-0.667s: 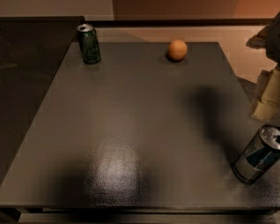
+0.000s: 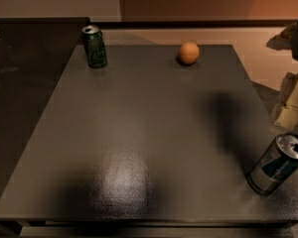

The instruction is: Move redbull can near orange

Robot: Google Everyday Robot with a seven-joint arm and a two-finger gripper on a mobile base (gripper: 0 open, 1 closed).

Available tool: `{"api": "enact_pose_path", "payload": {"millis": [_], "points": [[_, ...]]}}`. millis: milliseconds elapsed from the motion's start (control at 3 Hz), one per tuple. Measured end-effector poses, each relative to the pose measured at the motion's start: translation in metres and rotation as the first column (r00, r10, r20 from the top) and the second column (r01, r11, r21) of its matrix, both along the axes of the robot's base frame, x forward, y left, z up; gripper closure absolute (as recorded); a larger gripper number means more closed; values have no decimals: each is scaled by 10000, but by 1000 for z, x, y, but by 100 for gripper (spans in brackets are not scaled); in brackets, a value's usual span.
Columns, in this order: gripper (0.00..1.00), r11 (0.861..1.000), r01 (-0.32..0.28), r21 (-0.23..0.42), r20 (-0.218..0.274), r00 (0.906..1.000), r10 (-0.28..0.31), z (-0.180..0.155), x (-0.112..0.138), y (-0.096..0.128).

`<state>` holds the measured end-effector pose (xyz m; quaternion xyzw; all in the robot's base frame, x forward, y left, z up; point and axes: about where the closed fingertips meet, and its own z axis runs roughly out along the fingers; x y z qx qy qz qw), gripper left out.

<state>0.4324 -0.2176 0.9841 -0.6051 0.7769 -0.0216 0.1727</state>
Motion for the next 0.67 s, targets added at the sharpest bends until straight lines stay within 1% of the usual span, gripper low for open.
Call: {"api": "enact_pose_path", "payload": {"millis": [333,667], "points": [[0,9979,-215,614,-129,9997,223,7,-10,-2],[0,9912,-343,1280,-202,9991,372,7,-24,-12]]}}
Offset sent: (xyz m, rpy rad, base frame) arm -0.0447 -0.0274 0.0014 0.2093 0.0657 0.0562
